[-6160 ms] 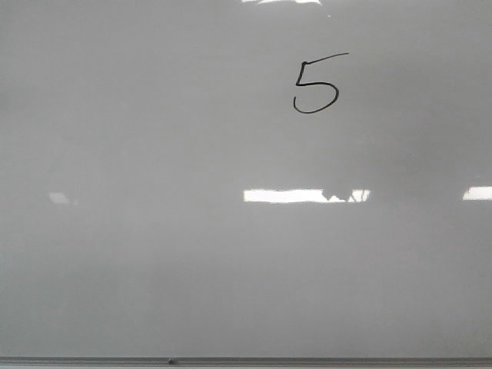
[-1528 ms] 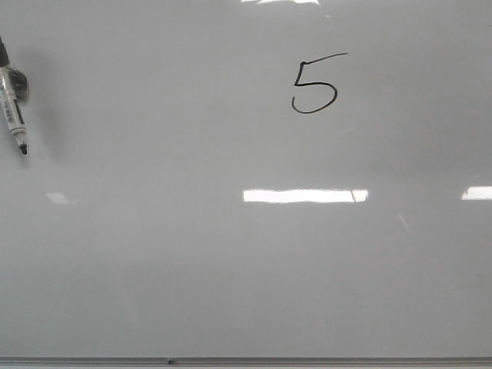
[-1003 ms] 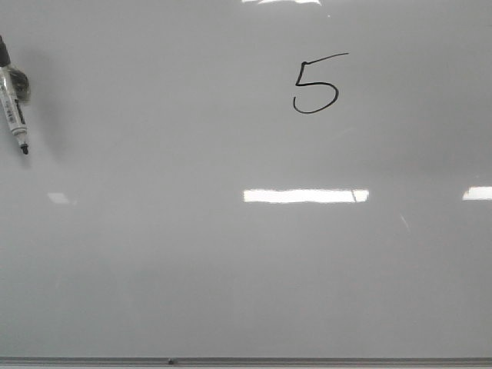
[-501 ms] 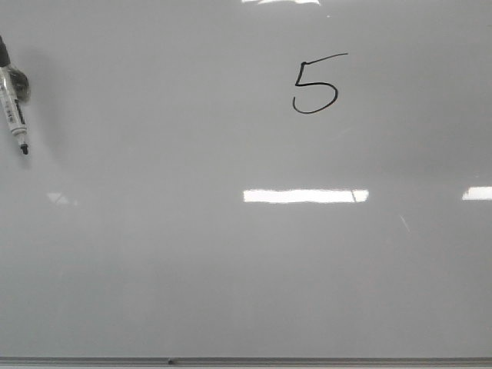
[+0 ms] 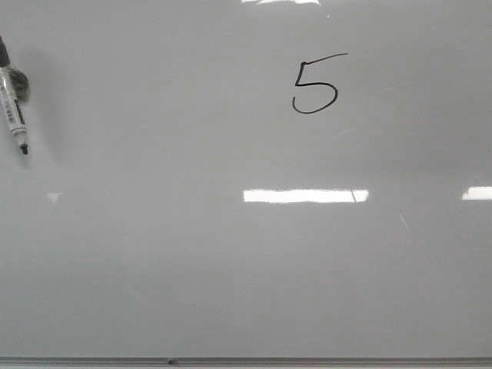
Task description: Write number 5 on whiteboard
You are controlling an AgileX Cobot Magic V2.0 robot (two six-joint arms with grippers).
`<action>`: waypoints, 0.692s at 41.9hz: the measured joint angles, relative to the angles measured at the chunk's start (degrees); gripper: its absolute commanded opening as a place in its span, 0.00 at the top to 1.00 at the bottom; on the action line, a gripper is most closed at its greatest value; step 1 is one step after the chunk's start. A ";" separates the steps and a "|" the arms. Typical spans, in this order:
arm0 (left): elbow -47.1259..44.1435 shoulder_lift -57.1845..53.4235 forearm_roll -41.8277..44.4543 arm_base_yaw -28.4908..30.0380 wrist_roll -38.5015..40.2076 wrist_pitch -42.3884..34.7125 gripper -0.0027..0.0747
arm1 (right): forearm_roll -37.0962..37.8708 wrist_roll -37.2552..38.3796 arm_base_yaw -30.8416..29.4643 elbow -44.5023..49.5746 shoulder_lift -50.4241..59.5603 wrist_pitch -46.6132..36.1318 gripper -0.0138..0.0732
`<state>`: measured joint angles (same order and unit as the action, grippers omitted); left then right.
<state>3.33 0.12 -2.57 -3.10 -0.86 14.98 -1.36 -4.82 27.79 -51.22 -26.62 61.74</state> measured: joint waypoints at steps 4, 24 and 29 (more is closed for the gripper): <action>-3.56 -0.46 -0.86 0.00 0.00 -3.69 0.99 | 0.00 0.00 0.00 0.00 0.00 0.00 0.92; -3.70 -0.46 -0.06 0.00 0.00 -11.97 0.99 | 0.00 0.00 0.00 0.00 0.04 0.10 0.92; -3.70 -0.46 -0.06 -0.11 0.00 -12.10 0.99 | 0.00 0.00 0.00 0.00 0.04 0.10 0.92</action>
<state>-0.37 -0.34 -2.64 -3.21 -0.86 2.87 -1.36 -4.82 27.79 -51.22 -26.58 61.84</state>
